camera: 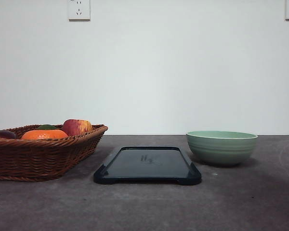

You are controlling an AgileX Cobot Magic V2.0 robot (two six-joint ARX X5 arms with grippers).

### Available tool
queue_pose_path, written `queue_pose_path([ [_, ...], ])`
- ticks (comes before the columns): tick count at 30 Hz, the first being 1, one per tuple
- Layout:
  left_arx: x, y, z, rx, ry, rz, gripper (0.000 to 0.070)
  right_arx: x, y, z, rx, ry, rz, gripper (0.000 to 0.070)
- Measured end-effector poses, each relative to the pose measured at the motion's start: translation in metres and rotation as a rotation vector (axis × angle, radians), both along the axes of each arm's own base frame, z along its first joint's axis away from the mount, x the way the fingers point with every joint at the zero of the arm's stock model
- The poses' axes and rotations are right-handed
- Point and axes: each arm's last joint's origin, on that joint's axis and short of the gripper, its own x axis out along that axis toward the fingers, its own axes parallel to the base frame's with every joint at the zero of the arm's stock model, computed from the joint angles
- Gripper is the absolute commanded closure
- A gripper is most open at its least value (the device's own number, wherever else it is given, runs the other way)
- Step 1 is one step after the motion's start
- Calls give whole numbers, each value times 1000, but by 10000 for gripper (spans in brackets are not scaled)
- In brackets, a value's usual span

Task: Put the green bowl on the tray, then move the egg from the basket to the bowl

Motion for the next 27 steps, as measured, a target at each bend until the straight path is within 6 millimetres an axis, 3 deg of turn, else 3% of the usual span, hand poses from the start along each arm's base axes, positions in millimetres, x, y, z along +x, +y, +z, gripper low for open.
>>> queue_pose_path([
  [5, 0, 0, 2, -174, -4, 24, 700, 0, 0, 4, 213, -23, -15, 690],
  [11, 1, 0, 23, -314, -211, 9, 700, -1, 0, 26, 360, -235, 14, 694],
  [14, -1, 0, 35, -321, -325, -9, 700, -4, 0, 39, 370, -317, 29, 694],
  [20, -11, 0, 68, -218, -391, -12, 699, -12, -1, 77, 313, -313, 24, 694],
  [27, -20, 0, 113, -108, -249, 3, 700, -9, 1, 120, 174, -216, 67, 694],
])
